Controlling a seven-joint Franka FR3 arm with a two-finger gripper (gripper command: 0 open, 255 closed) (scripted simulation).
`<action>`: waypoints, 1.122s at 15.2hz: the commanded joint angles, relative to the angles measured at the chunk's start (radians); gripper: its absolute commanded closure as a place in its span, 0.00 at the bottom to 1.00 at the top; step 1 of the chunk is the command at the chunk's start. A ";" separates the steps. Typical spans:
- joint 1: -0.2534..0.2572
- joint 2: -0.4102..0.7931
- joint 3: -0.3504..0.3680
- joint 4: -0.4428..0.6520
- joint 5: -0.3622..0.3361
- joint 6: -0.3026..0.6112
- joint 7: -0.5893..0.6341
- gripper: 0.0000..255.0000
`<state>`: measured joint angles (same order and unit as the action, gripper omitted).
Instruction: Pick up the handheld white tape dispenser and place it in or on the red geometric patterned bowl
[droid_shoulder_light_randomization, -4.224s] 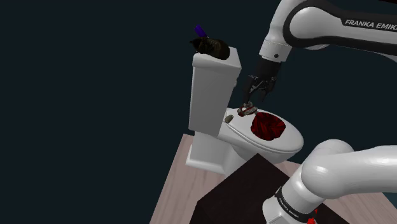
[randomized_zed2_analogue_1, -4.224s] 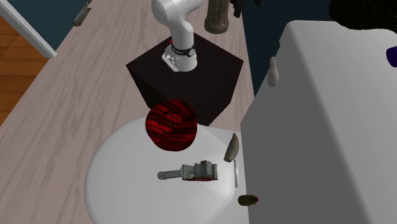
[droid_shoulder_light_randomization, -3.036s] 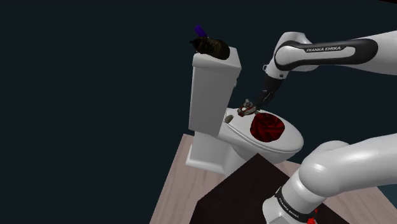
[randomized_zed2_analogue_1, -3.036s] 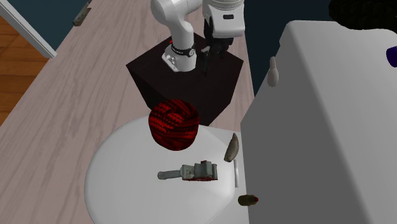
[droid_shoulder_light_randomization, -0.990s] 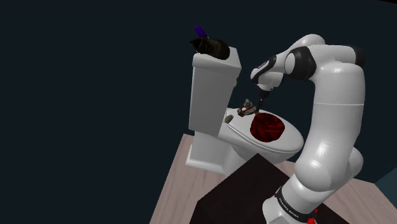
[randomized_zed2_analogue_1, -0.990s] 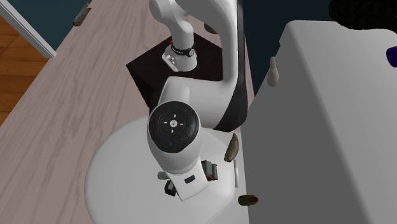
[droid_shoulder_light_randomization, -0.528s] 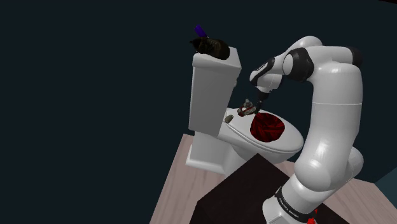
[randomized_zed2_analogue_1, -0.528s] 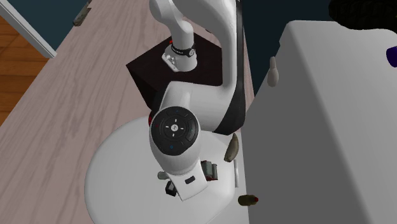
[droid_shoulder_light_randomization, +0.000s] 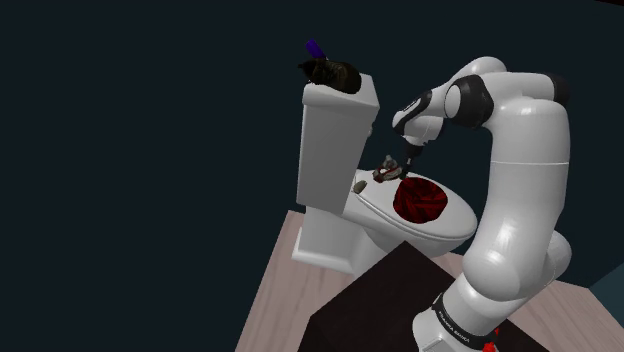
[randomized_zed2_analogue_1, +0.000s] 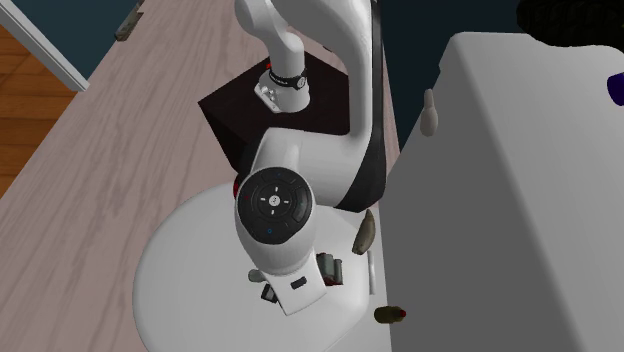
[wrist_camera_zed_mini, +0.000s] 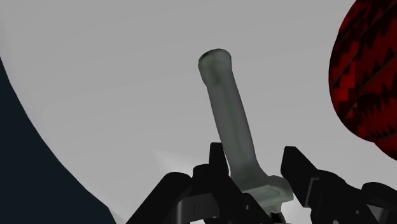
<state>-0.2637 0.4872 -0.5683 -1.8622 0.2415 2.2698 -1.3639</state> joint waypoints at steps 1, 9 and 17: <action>0.000 0.000 0.000 0.000 0.000 0.000 0.000 1.00; 0.013 -0.040 -0.017 0.015 -0.026 -0.051 0.014 1.00; 0.029 -0.096 -0.040 0.051 -0.065 -0.136 0.034 1.00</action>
<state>-0.2375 0.4000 -0.6049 -1.8112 0.1817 2.1415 -1.3323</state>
